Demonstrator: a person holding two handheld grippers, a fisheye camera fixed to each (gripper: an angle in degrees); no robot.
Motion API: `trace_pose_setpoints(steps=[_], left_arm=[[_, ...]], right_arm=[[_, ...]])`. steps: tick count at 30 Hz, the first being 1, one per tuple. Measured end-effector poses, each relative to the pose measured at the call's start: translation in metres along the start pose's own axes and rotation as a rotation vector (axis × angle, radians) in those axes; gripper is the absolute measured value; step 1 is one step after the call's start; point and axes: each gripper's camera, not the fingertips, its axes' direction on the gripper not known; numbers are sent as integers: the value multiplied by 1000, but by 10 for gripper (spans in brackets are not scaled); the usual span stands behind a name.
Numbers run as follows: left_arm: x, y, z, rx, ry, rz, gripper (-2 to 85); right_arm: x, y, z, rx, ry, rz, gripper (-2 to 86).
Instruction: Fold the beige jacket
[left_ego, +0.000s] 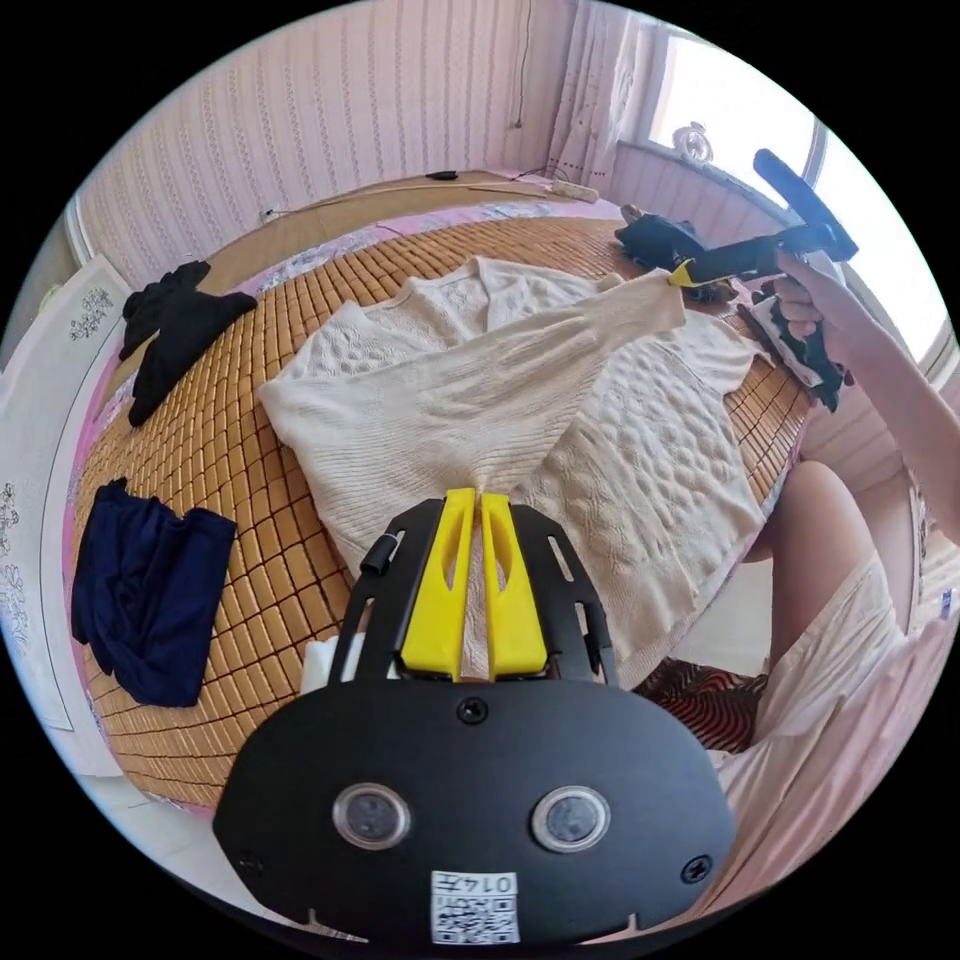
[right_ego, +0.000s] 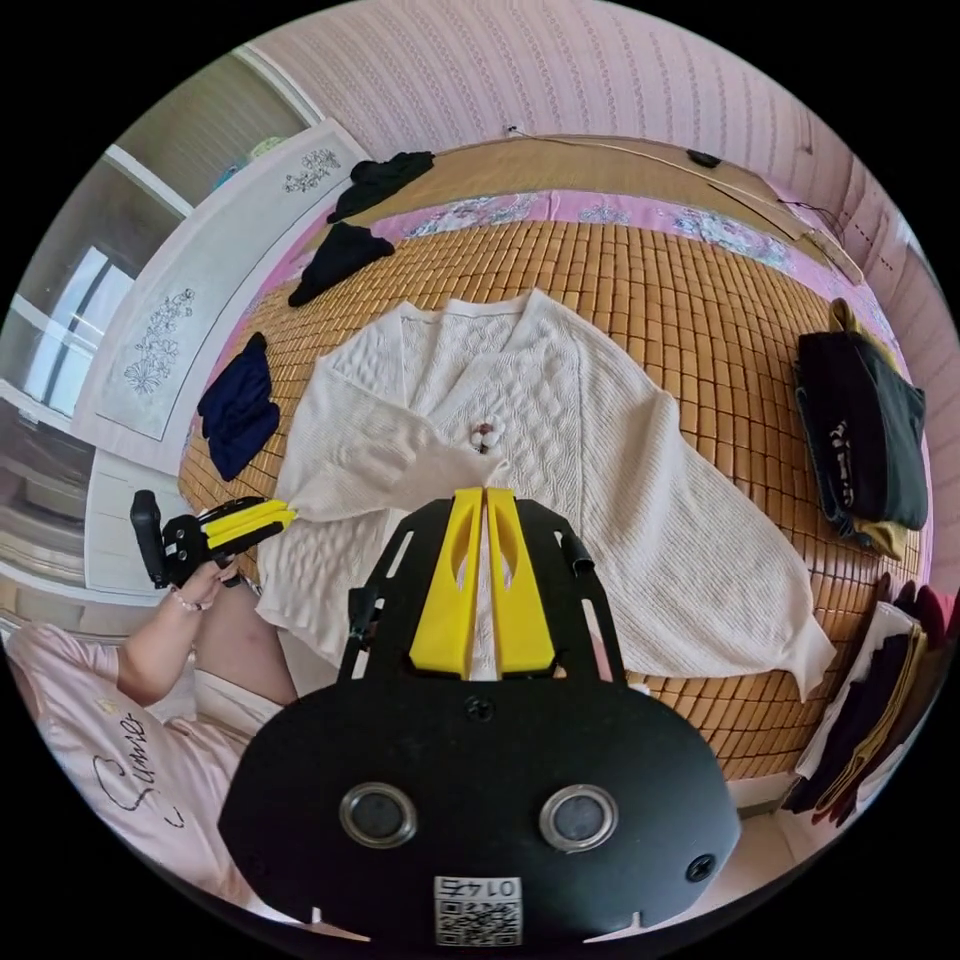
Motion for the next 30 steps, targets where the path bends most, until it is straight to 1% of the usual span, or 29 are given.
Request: trace_pose_setpoints(steps=[3, 6, 7, 10, 12, 15, 17, 18, 20, 22, 23, 25, 27, 30], left_arm=[[7, -6, 12, 1, 36, 1, 0], [7, -7, 69, -172, 46, -12, 31], [3, -3, 73, -140, 72, -32, 40], [-10, -1, 72, -143, 115, -69, 53], [-15, 3, 65, -91, 120, -71, 54], [-17, 3, 53, -14, 131, -69, 50], [-5, -7, 49, 30, 161, -20, 49], [0, -11, 49, 35, 172, -1, 49], [24, -36, 55, 38, 301, 66, 51], [51, -59, 64, 36, 393, 139, 55], [73, -75, 70, 37, 408, 202, 58], [110, -97, 81, 53, 381, 303, 58], [146, -119, 94, 44, 354, 402, 56], [194, -150, 121, 15, 359, 485, 59]], right_arm=[[27, 3, -2, -18, 31, 94, 4], [49, 9, 35, -108, 62, 151, 10], [53, 13, 46, -156, 53, 168, 14], [48, 38, 30, -80, 65, 147, 30], [56, 60, 14, -21, 90, 167, 40], [95, 102, -7, 56, 143, 284, 73], [141, 137, -25, 106, 218, 445, 104], [152, 146, -30, 122, 234, 490, 109], [189, 177, -49, 209, 267, 642, 113], [216, 196, -56, 257, 241, 742, 115], [232, 206, -57, 283, 206, 800, 117], [250, 217, -54, 312, 156, 848, 123], [264, 224, -51, 320, 156, 896, 119], [274, 241, -49, 380, 163, 963, 79]])
